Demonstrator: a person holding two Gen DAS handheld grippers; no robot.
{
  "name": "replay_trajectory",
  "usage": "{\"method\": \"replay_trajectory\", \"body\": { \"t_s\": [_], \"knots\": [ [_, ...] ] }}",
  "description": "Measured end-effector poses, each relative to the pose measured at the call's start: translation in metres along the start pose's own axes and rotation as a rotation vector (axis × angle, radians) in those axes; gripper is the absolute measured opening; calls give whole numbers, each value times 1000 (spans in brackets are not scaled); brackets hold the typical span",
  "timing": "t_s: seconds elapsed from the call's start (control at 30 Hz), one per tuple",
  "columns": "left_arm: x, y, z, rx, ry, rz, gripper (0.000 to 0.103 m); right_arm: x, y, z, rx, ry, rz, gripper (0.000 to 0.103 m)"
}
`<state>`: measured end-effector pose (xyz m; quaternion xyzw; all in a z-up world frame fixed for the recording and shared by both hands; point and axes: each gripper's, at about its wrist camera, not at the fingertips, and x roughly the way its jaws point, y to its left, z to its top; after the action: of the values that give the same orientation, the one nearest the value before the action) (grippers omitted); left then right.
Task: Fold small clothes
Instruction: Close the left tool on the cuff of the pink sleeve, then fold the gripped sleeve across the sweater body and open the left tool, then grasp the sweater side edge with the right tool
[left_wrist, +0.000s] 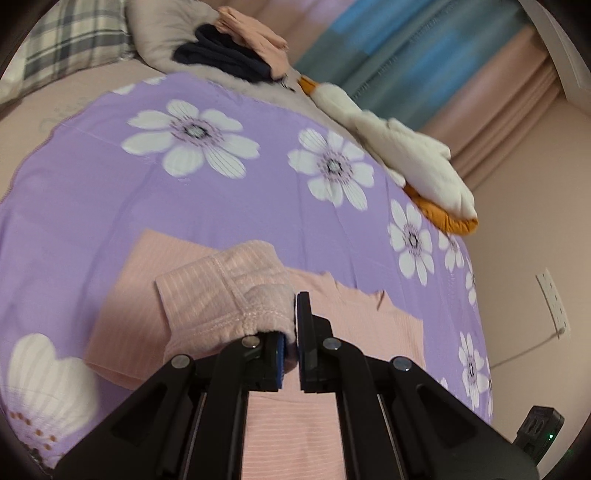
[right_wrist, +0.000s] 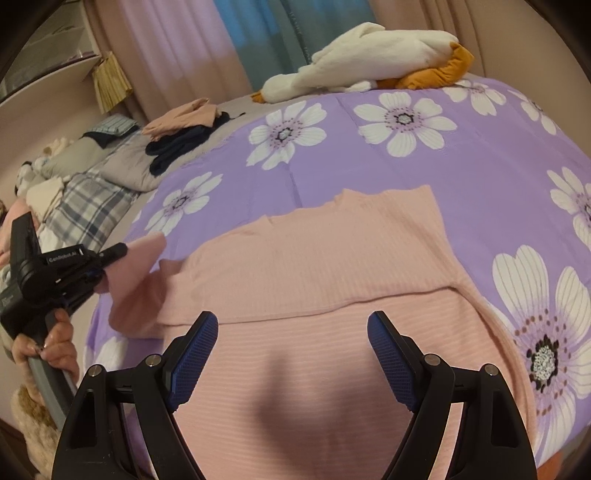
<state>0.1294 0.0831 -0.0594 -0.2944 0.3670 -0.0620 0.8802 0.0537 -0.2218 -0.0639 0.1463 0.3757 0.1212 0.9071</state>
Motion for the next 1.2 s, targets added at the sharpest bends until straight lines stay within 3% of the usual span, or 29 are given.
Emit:
{"method": "replay_trajectory", "body": {
  "t_s": [0.4,0.67,0.83,0.9,1.0,1.1,1.2],
  "knots": [
    [67,-12,-41,40,217,-5,2,2,-20,-4,51,23,-24,83],
    [88,6,-50,2,294,-15,4,10,-24,-6,59,50,-52,83],
    [74,4,-47,30,306,-27,11,20,-19,-6,47,77,-74,83],
    [55,7,-42,27,286,-68,34,23,-15,-5,36,88,-80,83],
    [17,25,-33,6,209,-75,54,25,-6,-4,13,92,-96,83],
    [-16,53,-24,9,126,56,55,27,4,-1,-14,88,-103,83],
    [-32,86,-20,-53,69,147,53,32,19,3,-54,90,-103,83]
  ]
}}
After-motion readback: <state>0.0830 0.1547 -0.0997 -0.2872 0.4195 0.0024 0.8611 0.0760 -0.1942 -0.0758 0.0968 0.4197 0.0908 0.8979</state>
